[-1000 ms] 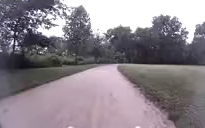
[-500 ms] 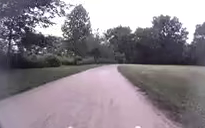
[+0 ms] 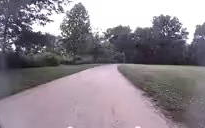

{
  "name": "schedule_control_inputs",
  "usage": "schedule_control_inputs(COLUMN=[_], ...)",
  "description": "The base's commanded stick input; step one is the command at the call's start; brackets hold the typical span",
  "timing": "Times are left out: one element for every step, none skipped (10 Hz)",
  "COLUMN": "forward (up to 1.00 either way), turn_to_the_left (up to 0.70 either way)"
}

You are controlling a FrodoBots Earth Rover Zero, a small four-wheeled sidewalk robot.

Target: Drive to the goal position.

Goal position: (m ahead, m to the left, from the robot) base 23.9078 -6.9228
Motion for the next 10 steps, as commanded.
schedule_control_inputs(forward=[0.70, 0.70, 0.70, 0.70, 0.70, 0.70, 0.70, 0.70, 0.70, 0.70], turn_to_the_left=[-0.01, -0.01, -0.09, -0.10, -0.09, -0.06, 0.00, 0.00, 0.00, 0.00])
